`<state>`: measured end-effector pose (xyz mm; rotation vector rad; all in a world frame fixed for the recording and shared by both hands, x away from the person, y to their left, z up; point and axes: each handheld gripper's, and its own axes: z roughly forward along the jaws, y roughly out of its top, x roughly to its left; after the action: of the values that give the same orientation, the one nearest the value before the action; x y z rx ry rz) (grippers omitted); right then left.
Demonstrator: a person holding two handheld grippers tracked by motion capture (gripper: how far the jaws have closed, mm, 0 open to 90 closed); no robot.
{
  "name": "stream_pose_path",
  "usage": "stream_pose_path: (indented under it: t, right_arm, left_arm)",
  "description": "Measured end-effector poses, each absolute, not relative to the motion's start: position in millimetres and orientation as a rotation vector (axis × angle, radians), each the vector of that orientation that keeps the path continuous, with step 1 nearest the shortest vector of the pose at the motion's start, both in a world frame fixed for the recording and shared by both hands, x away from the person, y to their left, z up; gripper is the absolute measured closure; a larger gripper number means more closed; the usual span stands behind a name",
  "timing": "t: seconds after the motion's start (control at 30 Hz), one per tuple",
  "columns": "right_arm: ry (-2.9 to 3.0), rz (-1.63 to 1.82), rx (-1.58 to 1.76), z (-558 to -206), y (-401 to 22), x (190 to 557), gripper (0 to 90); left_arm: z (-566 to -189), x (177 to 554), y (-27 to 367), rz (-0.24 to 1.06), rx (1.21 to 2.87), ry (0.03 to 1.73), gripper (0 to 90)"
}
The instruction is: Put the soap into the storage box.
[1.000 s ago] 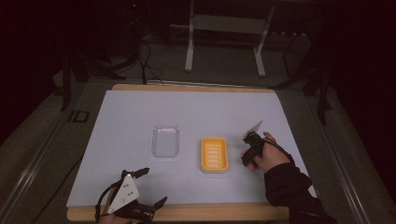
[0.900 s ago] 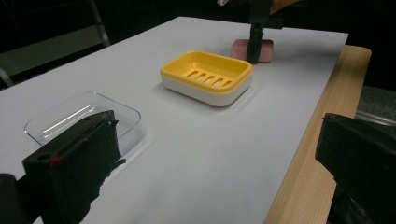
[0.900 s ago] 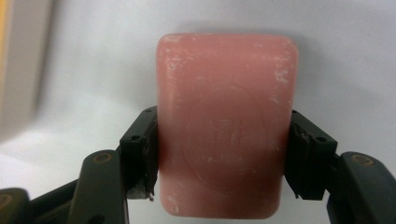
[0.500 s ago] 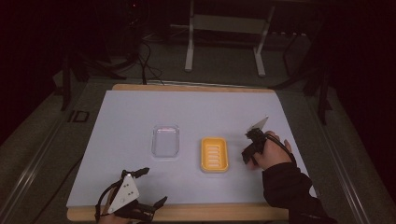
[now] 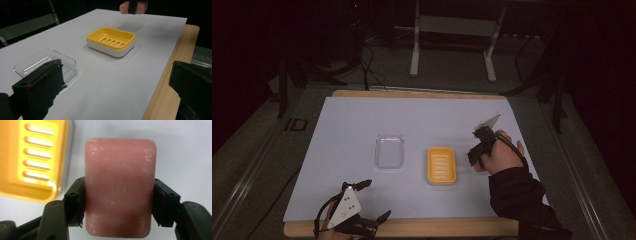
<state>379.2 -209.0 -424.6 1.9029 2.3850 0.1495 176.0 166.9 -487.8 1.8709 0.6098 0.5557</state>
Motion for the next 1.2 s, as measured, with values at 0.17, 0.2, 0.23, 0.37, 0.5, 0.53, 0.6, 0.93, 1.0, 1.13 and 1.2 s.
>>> stream_pose_path:
  t: [0.17,0.2,0.23,0.37,0.5,0.53,0.6,0.93,1.0,1.13,1.2]
  right_arm:
    - [2.385,0.208,1.903,-413,-195,380,37.6]
    - [2.386,0.210,1.895,-411,-192,380,37.6]
    - [2.385,0.212,1.897,-410,-189,380,37.6]
    - [2.384,0.216,1.872,-405,-176,379,37.7]
    - [2.384,0.237,1.861,-401,-162,378,37.7]
    - [2.382,0.240,1.860,-401,-159,377,37.6]
    - [2.374,0.238,1.848,-400,-152,376,37.7]
    - [2.376,0.284,1.839,-404,-127,372,37.7]
    - [2.377,0.312,1.851,-407,-123,372,37.7]
    - [2.382,0.327,1.884,-417,-117,373,37.7]
    - [2.378,0.333,1.904,-422,-116,374,37.7]
  left_arm:
    - [-488,176,167,0.556,1.870,0.610,0.4]
    - [-488,176,167,0.555,1.870,0.610,0.4]
    - [-488,176,167,0.556,1.869,0.610,0.4]
    - [-488,176,167,0.555,1.868,0.611,0.4]
    - [-487,175,167,0.554,1.867,0.610,0.4]
    - [-487,175,167,0.555,1.866,0.611,0.4]
    - [-487,175,167,0.554,1.866,0.611,0.4]
    - [-487,174,167,0.551,1.865,0.605,0.4]
    - [-487,174,168,0.552,1.865,0.604,0.4]
    - [-487,174,168,0.550,1.864,0.605,0.4]
    - [-487,174,168,0.548,1.862,0.606,0.4]
